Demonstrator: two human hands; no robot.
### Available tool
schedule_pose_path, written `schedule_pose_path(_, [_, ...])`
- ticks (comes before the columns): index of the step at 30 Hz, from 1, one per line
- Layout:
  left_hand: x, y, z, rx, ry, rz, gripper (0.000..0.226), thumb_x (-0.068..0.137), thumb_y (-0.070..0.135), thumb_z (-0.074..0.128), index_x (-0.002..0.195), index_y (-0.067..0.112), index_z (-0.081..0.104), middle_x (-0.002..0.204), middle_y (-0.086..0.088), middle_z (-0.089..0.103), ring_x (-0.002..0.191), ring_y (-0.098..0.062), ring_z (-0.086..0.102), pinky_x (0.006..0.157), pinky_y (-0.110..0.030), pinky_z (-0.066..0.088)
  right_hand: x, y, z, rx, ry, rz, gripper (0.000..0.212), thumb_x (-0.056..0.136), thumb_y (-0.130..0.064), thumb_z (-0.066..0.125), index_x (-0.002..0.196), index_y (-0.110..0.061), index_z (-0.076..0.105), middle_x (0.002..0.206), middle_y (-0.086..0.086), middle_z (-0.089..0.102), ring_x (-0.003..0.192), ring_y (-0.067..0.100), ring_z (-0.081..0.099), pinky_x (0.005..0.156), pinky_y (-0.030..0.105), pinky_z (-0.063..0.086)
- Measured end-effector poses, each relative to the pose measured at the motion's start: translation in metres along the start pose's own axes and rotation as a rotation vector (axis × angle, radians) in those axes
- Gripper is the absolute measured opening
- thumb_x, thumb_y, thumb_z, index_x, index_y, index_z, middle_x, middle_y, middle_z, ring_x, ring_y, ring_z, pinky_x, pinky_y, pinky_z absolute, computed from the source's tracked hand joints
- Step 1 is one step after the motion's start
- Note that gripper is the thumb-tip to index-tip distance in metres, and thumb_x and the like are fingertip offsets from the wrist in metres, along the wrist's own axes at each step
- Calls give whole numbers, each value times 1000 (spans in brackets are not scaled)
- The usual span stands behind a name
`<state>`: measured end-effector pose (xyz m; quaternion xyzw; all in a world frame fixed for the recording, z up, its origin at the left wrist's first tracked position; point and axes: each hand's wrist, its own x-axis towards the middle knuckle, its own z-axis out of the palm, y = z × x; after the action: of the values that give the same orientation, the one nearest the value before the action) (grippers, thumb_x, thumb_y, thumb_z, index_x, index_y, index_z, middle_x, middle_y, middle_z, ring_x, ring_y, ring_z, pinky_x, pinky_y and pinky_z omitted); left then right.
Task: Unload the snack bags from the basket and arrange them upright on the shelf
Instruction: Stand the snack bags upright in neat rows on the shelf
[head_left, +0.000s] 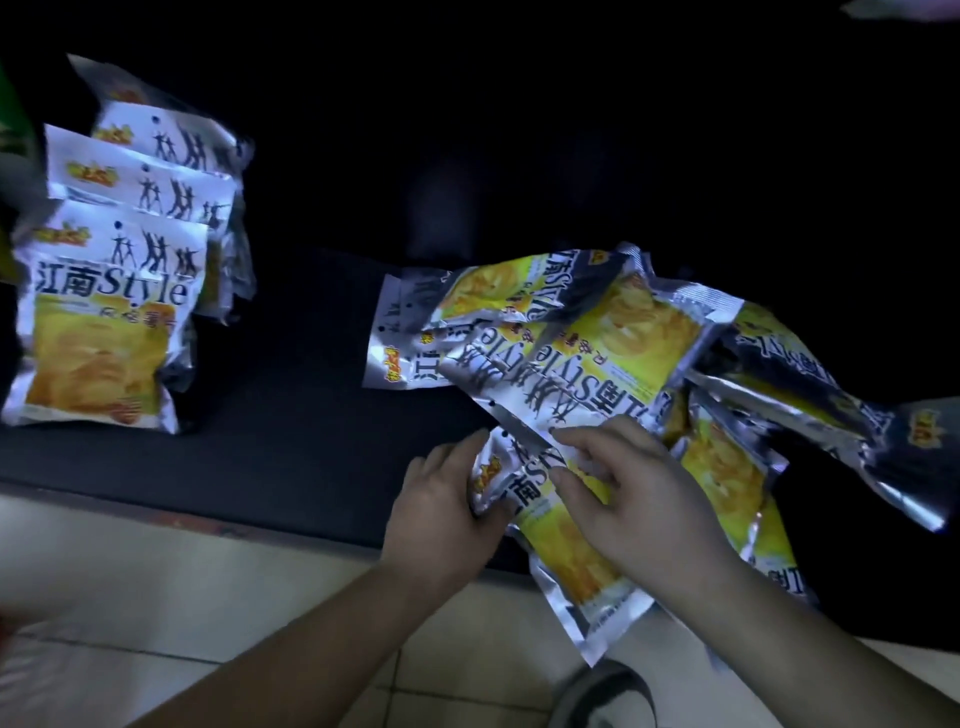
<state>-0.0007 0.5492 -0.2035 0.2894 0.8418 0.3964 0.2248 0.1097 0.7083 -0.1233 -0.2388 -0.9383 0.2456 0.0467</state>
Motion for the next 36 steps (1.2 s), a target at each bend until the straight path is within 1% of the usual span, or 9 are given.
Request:
schedule_pose_path(2, [11, 5, 6, 41, -13, -54, 72, 84, 37, 73, 149, 35, 43, 118, 8, 57, 108, -19, 46, 88, -30, 43, -6, 10, -3, -94, 0, -63, 41, 92, -48, 59, 129, -33, 64, 128, -15, 58, 122, 16, 54, 87, 45, 57])
schedule_pose_path(5, [18, 6, 5, 36, 4, -97, 59, 82, 30, 76, 137, 32, 55, 95, 11, 59, 96, -18, 52, 77, -28, 43, -5, 19, -4, -257, -106, -139, 49, 95, -52, 55, 141, -37, 54, 156, -12, 43, 153, 18, 22, 113, 46, 39])
schedule_pose_path(9, [15, 5, -9, -113, 22, -149, 14, 86, 18, 73, 93, 29, 67, 72, 20, 63, 71, -2, 60, 55, -13, 42, 6, 21, -1, -322, -221, -31, 61, 94, -64, 35, 152, -47, 33, 164, -17, 26, 156, 11, 1, 123, 47, 22])
schedule_pose_path(12, [12, -4, -30, -178, 105, -219, 14, 85, 14, 71, 76, 23, 66, 70, 16, 66, 64, -2, 60, 57, -19, 44, 9, 18, 1, -313, -246, 53, 64, 94, -68, 33, 155, -50, 23, 165, -21, 19, 155, 8, -5, 123, 41, 16])
schedule_pose_path(15, [5, -12, -60, -470, 157, -334, 12, 87, 2, 66, 76, 7, 64, 63, -1, 58, 59, -15, 52, 51, -22, 43, 13, 12, 6, -315, -192, 64, 65, 91, -65, 36, 153, -44, 37, 159, -15, 37, 154, 17, 12, 120, 44, 28])
schedule_pose_path(18, [-3, -16, -98, -597, 197, -311, 18, 88, -2, 66, 73, 8, 61, 66, -5, 54, 66, -19, 48, 62, -32, 40, 19, 6, 14, -350, -47, -9, 56, 89, -57, 46, 136, -32, 61, 126, -3, 63, 130, 26, 46, 98, 47, 51])
schedule_pose_path(24, [-3, -19, -160, -600, 254, -234, 10, 91, 14, 73, 83, 20, 70, 80, -4, 70, 75, -16, 62, 70, -34, 48, 34, -31, 33, -285, -13, -69, 49, 87, -51, 54, 128, -30, 67, 124, -1, 58, 118, 24, 53, 86, 42, 55])
schedule_pose_path(31, [-9, -41, -195, -718, 274, -280, 5, 93, 16, 73, 95, 21, 71, 88, -21, 75, 81, -46, 71, 69, -59, 56, 58, -106, 64, 445, -231, 60, 32, 84, -45, 77, 112, -42, 61, 119, -29, 57, 114, -7, 56, 95, 28, 50])
schedule_pose_path(36, [-4, -52, -236, -810, 402, -283, 20, 92, 12, 73, 105, 27, 69, 90, -15, 77, 85, -37, 75, 66, -49, 63, 83, -166, 85, 816, -333, 166, 40, 82, -14, 84, 100, -30, 51, 86, -8, 66, 89, 18, 69, 82, 36, 59])
